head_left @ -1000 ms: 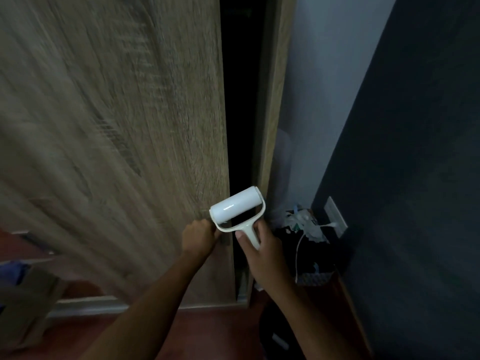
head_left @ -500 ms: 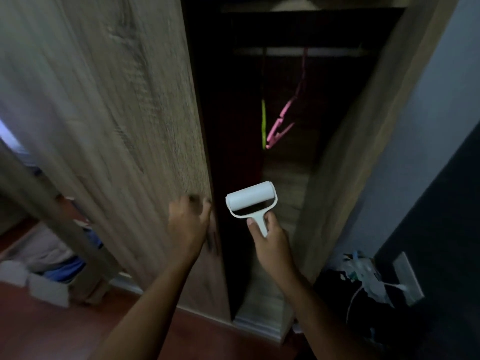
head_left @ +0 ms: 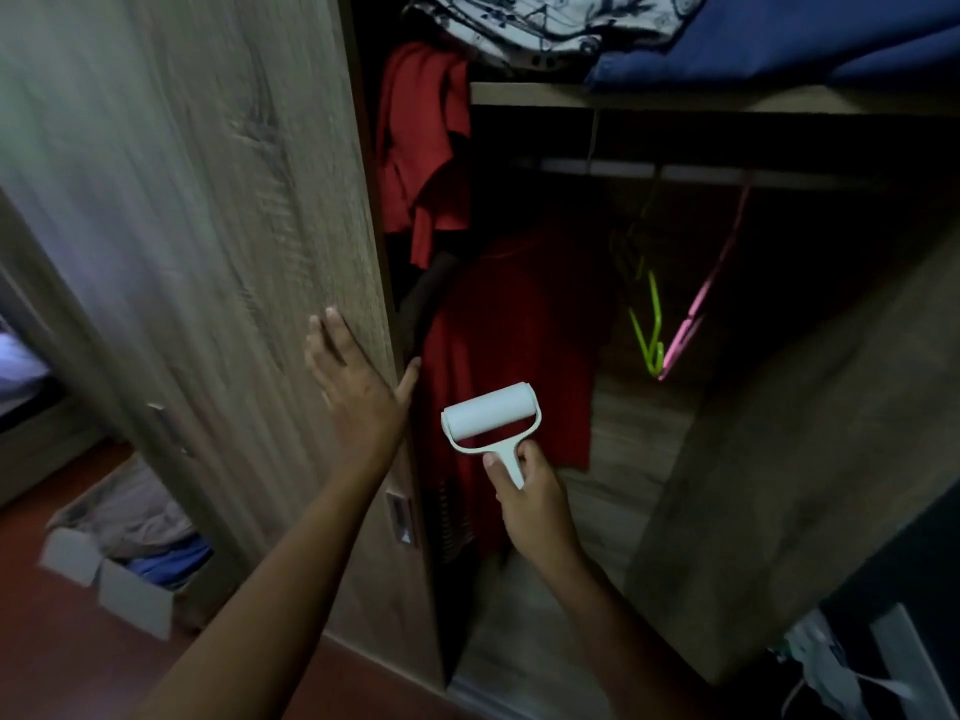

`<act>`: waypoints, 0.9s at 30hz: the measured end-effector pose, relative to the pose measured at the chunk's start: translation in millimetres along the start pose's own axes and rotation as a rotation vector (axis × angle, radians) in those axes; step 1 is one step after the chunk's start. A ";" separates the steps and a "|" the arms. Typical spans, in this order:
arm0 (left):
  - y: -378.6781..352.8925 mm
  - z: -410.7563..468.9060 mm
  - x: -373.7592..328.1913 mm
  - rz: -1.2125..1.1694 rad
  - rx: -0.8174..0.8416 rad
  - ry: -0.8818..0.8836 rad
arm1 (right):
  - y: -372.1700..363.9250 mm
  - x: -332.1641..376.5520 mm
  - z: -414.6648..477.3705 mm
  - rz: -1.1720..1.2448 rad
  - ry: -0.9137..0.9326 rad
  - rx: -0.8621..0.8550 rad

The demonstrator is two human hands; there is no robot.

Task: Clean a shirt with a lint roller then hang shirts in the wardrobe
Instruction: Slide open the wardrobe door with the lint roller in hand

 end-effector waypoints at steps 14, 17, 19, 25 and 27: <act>24.4 52.2 70.5 0.065 0.022 -0.016 | -71.3 40.2 43.6 0.063 0.060 0.002; 28.3 59.1 77.5 0.051 0.028 -0.011 | -80.3 45.0 45.6 0.092 0.057 0.022; 30.6 63.1 83.1 0.047 0.037 -0.012 | -83.9 47.9 46.6 0.110 0.054 0.026; 35.6 65.5 93.5 0.083 0.034 -0.018 | -91.2 50.6 49.3 0.159 0.068 0.005; 37.0 64.2 90.6 0.095 0.040 -0.018 | -91.8 50.0 49.9 0.192 0.069 0.011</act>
Point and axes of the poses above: each hand's wrist, its own z-axis towards the middle knuckle, its own y-axis out of the back of the hand, x = y × z, the point moved 3 cm from there along z, towards the middle knuckle, and after that the axes turned 7 degrees about x, right-handed, at the moved point
